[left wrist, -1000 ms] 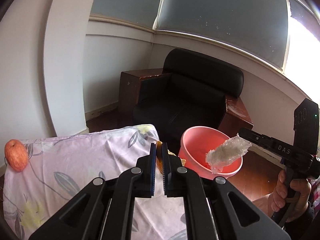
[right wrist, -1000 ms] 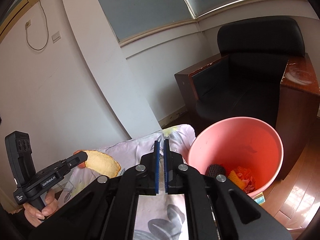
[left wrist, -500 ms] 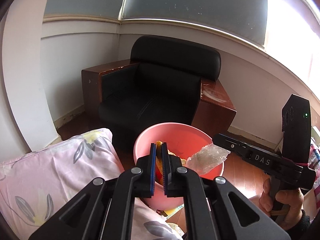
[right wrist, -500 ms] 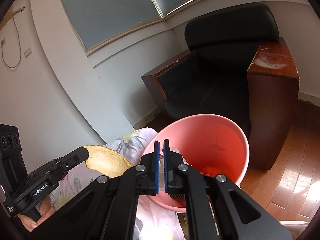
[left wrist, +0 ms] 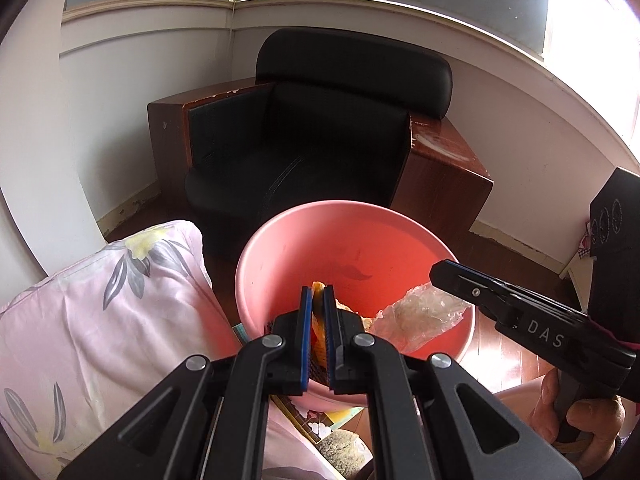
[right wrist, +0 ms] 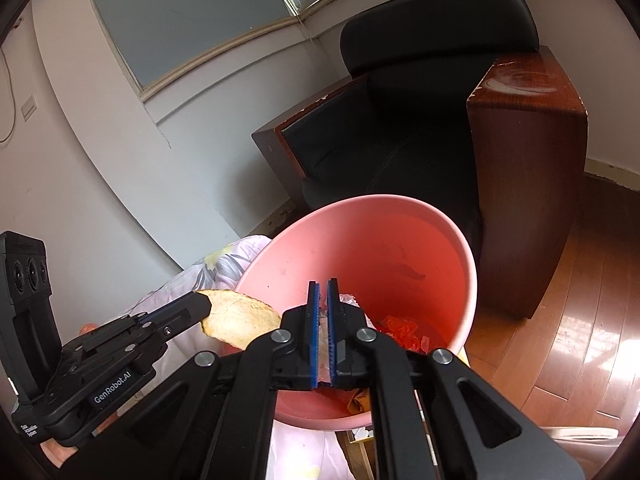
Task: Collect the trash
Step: 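Open both grippers to drop the peel and bag into the pink bucket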
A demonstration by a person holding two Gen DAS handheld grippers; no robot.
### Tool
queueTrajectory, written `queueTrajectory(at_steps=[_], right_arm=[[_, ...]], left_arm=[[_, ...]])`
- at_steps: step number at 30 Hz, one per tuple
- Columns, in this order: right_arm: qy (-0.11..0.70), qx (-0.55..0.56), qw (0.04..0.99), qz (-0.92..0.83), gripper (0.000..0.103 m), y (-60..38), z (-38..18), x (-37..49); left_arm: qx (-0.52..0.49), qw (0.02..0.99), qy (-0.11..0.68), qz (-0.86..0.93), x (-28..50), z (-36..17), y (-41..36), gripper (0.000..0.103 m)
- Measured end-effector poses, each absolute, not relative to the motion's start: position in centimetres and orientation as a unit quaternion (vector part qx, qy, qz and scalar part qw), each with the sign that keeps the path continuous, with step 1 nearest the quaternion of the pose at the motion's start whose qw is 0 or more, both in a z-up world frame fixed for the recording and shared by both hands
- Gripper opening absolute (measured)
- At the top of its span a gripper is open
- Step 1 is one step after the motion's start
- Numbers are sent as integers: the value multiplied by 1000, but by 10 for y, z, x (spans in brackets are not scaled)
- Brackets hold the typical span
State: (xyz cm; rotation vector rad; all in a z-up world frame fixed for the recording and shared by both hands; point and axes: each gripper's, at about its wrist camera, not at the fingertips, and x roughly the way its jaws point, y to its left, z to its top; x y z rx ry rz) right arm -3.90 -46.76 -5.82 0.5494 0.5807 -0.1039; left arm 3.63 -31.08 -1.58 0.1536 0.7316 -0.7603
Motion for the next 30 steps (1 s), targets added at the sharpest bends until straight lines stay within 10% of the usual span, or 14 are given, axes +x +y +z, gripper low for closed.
queueTrajectory(at_steps=[9,15,22,25,30], right_arm=[[289,264,918,-64,4,-465,-60,-38],[292,266,916,-76,4,-466,-58,-39],[290,263,917,-71,5,-458,-50,-42],[286,264,919,-64,26,-455,-46,-45],[284,260,921,-57,27,-445,-41,-50]], left_arm=[[75,861,352,-359,35,-21,-314,7],[70,869,340,-352,31,-12,-307,37],[64,877,325,-348,24,1,-292,46],[62,881,318,-344,20,6,-283,49],[52,888,309,-336,13,15,-266,52]])
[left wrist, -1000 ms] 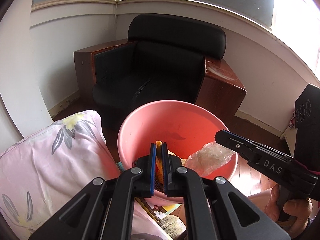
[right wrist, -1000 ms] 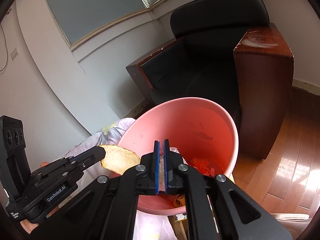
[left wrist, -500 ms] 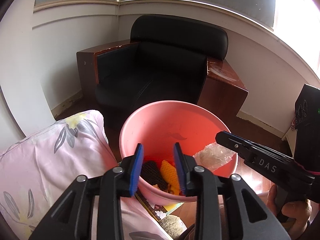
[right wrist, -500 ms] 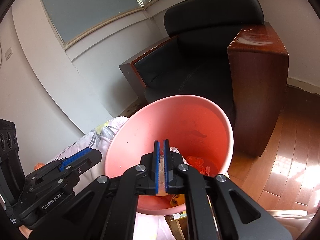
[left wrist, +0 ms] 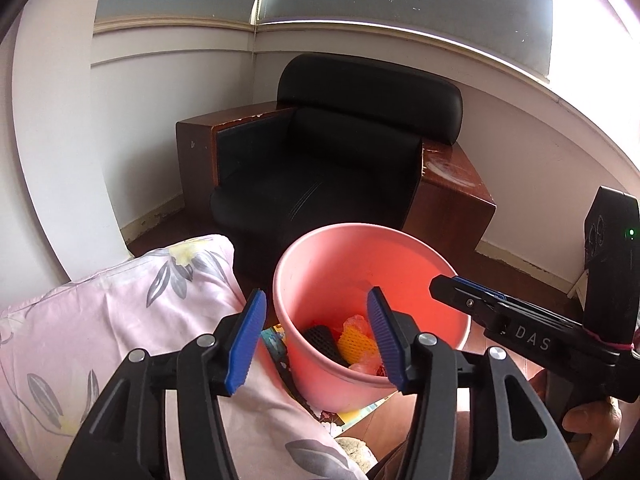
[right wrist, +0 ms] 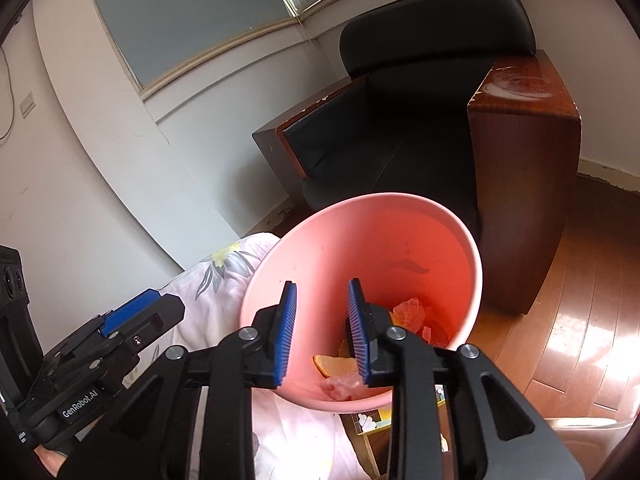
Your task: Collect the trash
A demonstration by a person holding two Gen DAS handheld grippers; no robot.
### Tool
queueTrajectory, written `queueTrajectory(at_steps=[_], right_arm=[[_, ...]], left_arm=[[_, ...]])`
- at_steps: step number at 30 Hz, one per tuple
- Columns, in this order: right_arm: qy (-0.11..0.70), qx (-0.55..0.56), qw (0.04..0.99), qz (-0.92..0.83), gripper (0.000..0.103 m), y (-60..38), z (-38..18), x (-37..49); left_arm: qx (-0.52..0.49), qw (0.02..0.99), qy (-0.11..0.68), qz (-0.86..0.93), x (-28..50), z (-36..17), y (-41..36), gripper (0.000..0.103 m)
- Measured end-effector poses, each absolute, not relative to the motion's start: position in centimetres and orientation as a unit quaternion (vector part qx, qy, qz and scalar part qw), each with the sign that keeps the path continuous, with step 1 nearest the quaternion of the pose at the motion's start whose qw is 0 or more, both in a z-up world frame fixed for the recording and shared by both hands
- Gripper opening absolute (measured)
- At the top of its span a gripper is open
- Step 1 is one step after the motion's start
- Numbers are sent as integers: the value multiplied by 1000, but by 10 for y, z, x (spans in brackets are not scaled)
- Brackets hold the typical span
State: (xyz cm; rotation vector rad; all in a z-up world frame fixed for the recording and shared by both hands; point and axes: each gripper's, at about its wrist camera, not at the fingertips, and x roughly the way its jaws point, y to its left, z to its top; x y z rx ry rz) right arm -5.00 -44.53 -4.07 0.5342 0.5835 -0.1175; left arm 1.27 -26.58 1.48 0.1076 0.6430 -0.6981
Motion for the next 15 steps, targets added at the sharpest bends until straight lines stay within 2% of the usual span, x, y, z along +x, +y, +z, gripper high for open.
queueTrajectory(at_steps=[15], right_arm=[[293,247,923,-39,27,-405,-36,-71]], left_arm=[[40,900,301,-313,-11,29,-223,53]])
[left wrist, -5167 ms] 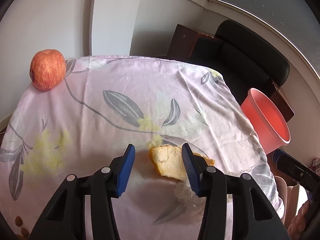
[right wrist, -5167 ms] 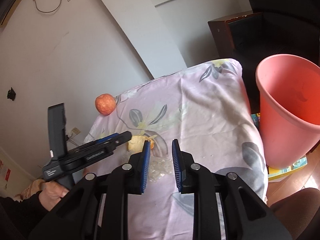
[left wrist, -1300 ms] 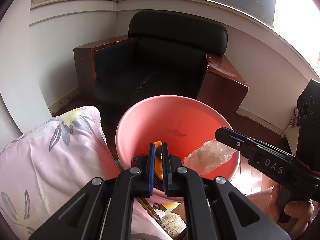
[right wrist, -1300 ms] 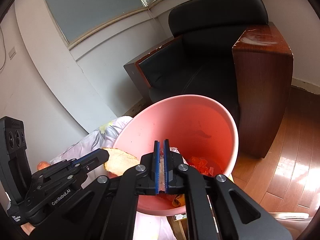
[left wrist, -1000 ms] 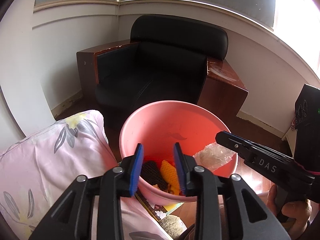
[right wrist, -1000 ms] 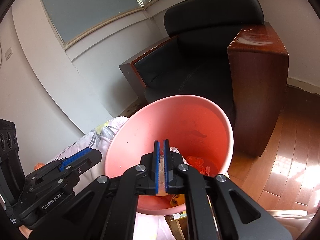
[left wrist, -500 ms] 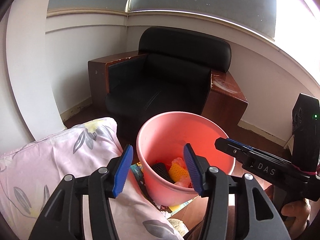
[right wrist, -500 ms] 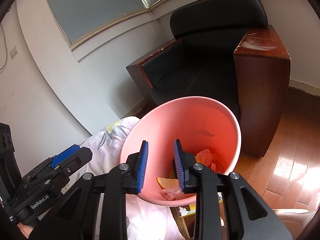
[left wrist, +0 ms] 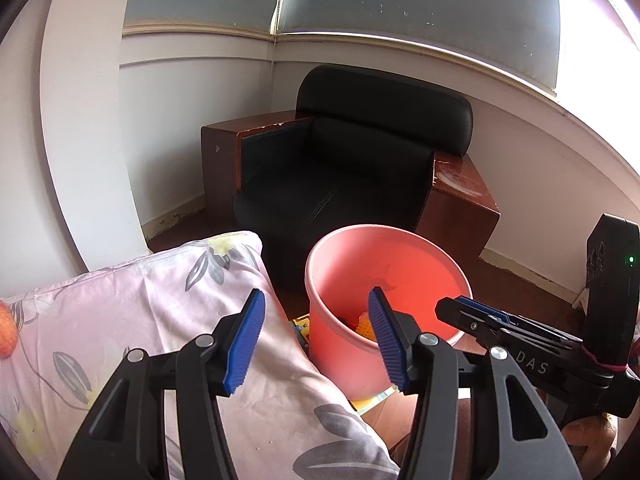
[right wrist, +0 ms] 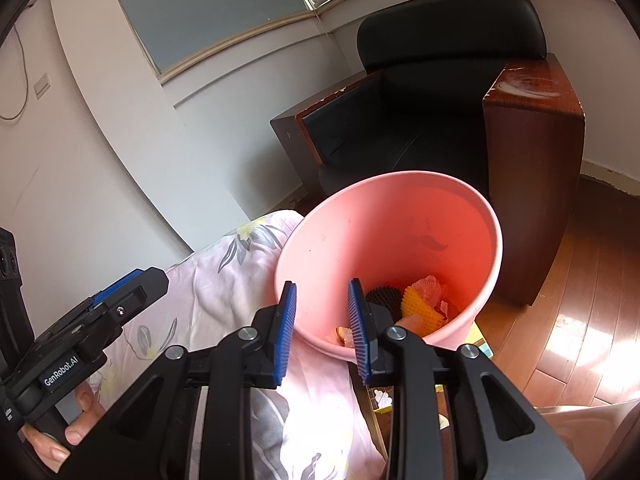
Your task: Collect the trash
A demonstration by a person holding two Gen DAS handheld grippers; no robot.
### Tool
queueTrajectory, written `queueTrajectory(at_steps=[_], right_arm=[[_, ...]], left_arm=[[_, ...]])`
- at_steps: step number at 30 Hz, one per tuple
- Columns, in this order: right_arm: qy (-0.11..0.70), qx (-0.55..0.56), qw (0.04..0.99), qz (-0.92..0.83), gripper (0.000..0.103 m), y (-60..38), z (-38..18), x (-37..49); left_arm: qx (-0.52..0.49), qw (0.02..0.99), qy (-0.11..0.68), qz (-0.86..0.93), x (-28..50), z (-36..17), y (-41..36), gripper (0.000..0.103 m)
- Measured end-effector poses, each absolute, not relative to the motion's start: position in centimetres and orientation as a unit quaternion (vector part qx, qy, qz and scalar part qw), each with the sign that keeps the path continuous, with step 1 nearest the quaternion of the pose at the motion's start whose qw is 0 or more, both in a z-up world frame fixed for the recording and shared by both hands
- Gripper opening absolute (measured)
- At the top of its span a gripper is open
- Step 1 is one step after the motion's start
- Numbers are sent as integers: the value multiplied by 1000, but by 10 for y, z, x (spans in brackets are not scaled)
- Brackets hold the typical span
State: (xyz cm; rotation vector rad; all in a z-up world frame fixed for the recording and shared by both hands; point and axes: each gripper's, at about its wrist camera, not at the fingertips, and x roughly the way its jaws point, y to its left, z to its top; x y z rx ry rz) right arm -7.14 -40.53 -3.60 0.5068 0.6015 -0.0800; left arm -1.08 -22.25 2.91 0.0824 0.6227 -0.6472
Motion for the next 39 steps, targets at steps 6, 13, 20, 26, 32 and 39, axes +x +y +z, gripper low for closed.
queueTrajectory(at_steps=[6,13,20,26,32,39], right_arm=[[292,231,927,-34,27,-389,-29,-80],[294,223,929,-32,34,-377,-26,-89],[292,216,931,-33,36,-366,-25,-96],[292,210,932,-38,37,-362,-25,-100],[292,204,933,-44,46,-357,-26,-103],[285,184,939,-59,46,-346,-26,-109]], left_arm=[[33,903,300,-304,-18,33,-210,53],[27,904,305,-297,-24,35,-201,53],[26,906,308,-290,-27,34,-196,53],[27,908,307,-284,-30,33,-193,53],[31,910,306,-277,-33,32,-191,53],[31,913,305,-270,-36,31,-186,53]])
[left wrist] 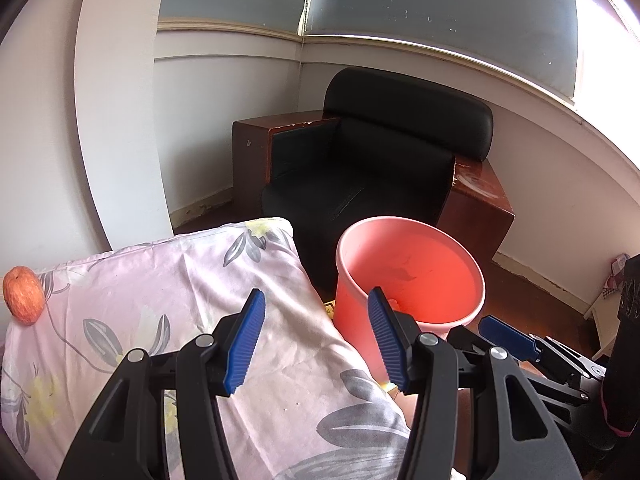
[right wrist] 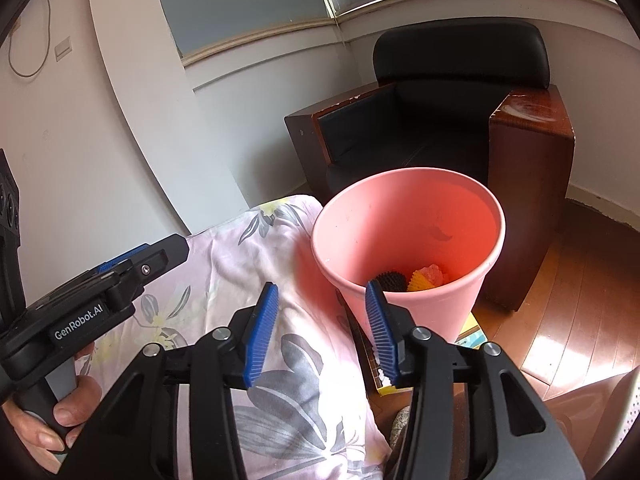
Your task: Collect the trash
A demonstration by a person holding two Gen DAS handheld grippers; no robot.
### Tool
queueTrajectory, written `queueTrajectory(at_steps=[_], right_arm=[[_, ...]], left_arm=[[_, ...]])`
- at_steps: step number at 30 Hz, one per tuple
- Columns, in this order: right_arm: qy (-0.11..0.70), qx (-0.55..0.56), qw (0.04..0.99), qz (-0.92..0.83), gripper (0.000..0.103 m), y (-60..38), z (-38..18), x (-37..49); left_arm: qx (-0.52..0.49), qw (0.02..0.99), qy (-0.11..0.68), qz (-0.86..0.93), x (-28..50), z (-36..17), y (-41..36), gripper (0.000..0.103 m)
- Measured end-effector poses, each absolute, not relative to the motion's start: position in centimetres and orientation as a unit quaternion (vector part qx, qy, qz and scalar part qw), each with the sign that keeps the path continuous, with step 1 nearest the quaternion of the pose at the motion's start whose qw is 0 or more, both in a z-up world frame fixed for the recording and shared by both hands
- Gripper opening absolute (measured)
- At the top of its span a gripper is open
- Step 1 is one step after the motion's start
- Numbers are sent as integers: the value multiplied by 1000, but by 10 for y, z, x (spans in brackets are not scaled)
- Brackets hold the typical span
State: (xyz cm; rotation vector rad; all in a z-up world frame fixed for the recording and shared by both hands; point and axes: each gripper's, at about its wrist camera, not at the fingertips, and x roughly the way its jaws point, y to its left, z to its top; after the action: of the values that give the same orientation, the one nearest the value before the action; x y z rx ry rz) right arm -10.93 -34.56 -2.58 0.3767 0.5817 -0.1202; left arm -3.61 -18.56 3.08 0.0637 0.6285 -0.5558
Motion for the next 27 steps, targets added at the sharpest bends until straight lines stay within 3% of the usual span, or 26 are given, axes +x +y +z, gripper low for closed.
queueTrajectory(at_steps=[27], right_arm=[[256,165,948,-94,46,-319,-14,-140]], left_arm=[[29,918,297,-260,-62,32,-166,53]])
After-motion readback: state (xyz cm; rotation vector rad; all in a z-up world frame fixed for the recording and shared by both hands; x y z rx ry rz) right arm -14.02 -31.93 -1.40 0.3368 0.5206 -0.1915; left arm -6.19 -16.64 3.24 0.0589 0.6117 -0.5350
